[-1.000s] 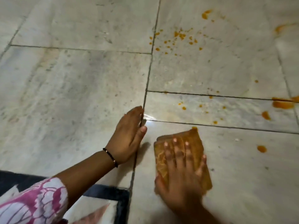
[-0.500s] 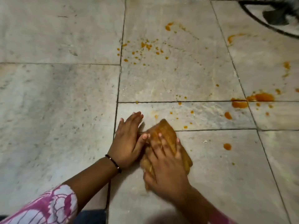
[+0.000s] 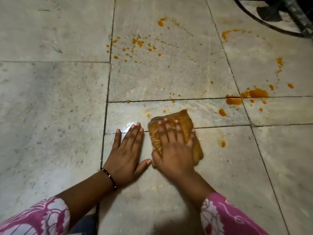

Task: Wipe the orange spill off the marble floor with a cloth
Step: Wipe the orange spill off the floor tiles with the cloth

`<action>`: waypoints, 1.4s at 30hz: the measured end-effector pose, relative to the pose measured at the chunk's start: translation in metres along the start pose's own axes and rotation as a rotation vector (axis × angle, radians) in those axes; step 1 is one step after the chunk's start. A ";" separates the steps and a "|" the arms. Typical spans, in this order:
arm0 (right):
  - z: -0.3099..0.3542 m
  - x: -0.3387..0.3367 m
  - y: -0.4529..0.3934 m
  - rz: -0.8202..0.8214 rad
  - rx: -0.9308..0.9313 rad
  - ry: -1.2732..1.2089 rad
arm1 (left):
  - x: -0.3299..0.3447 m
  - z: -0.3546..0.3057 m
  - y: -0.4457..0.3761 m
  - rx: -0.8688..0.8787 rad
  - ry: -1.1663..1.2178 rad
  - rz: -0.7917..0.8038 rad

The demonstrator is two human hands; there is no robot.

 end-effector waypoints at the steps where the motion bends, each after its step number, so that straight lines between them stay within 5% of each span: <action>1: 0.006 0.000 0.009 0.004 -0.067 0.002 | 0.000 0.000 0.000 -0.012 -0.001 0.003; 4: -0.019 0.003 0.060 0.013 -0.103 -0.014 | 0.000 0.001 0.000 -0.026 -0.003 0.015; 9: -0.121 -0.006 0.090 0.017 0.425 0.018 | 0.002 0.000 -0.001 -0.016 -0.010 0.004; 12: -0.130 -0.013 0.035 0.044 0.556 -0.038 | 0.002 0.001 0.000 -0.014 -0.014 0.003; 15: -0.090 -0.008 0.000 0.001 0.378 -0.027 | 0.002 0.001 -0.002 -0.009 -0.016 0.006; 19: -0.046 0.005 0.063 0.003 0.105 -0.037 | 0.000 0.001 -0.001 -0.011 -0.006 0.010; 23: -0.103 0.003 0.102 -0.025 0.354 -0.038 | -0.001 0.001 0.000 -0.007 0.028 -0.007; 28: -0.128 -0.012 0.012 -0.004 0.518 -0.049 | -0.002 0.001 0.000 -0.007 0.027 -0.008; 33: -0.059 -0.012 -0.022 0.055 -0.056 -0.004 | -0.002 0.001 -0.001 -0.006 0.015 -0.009; 36: -0.053 -0.005 0.027 0.058 -0.194 -0.006 | -0.004 0.001 -0.001 -0.029 0.013 -0.016; 42: -0.110 -0.010 0.040 0.041 0.212 -0.002 | -0.001 0.001 0.000 -0.032 0.022 0.002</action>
Point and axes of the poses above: each hand's wrist, its own y-axis away from the middle knuckle, its own x-axis out of the palm, z = x × y, the point moved 4 cm from there along -y, towards the middle knuckle, and after that the axes turned 2 degrees about -x, right-handed, at the moved point
